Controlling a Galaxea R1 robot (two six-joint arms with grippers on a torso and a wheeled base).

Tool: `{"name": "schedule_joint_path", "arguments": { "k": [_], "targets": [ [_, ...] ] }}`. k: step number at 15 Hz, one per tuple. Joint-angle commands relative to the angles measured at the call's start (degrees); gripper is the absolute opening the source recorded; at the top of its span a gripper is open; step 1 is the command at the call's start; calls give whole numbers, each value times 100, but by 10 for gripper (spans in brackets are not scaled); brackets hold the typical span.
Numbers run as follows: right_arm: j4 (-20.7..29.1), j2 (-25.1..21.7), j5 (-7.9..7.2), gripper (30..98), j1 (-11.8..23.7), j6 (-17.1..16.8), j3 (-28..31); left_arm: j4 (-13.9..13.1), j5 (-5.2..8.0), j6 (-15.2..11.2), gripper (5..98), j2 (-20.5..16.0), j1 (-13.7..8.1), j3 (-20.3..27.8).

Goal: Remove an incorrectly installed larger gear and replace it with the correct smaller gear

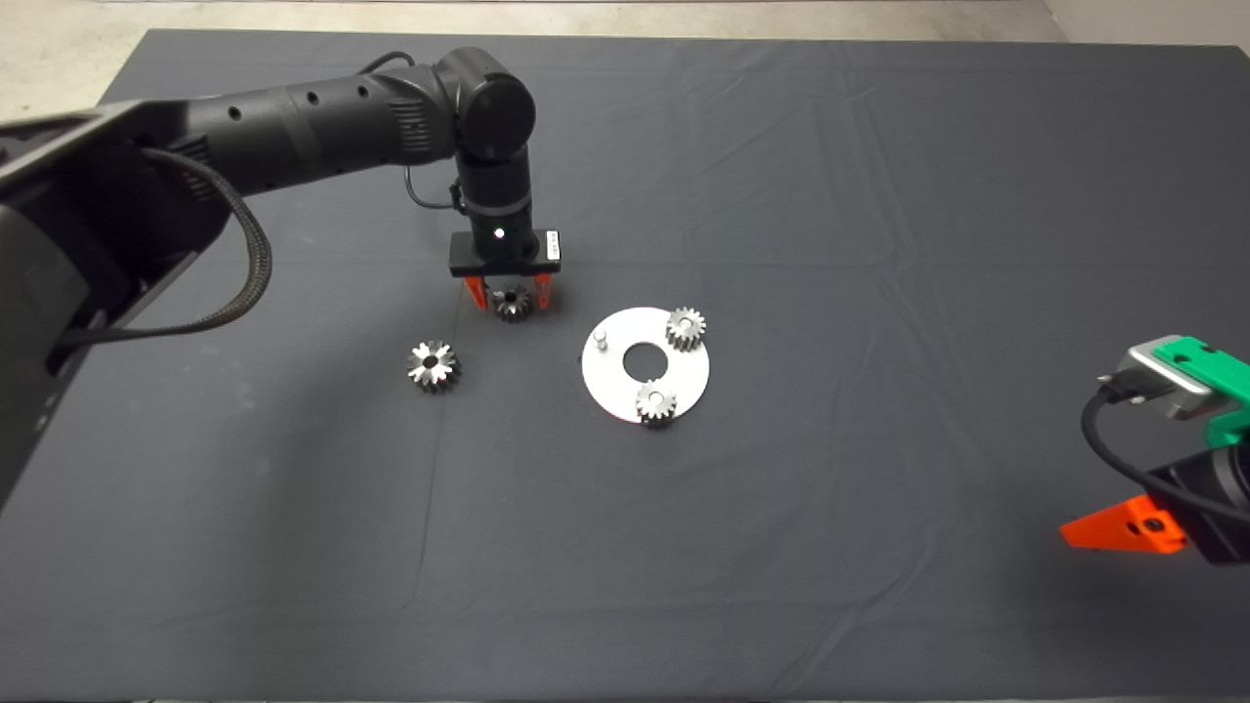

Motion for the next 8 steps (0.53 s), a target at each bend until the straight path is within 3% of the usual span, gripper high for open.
{"name": "schedule_joint_path", "arguments": {
  "k": [1,8],
  "targets": [
    [190,17,-536,934,104,21,-16,-2,54,-11,550,-2,-116,-10],
    [190,23,-536,934,113,21,-16,-8,54,-11,450,-6,-116,-10]
  ]
}}
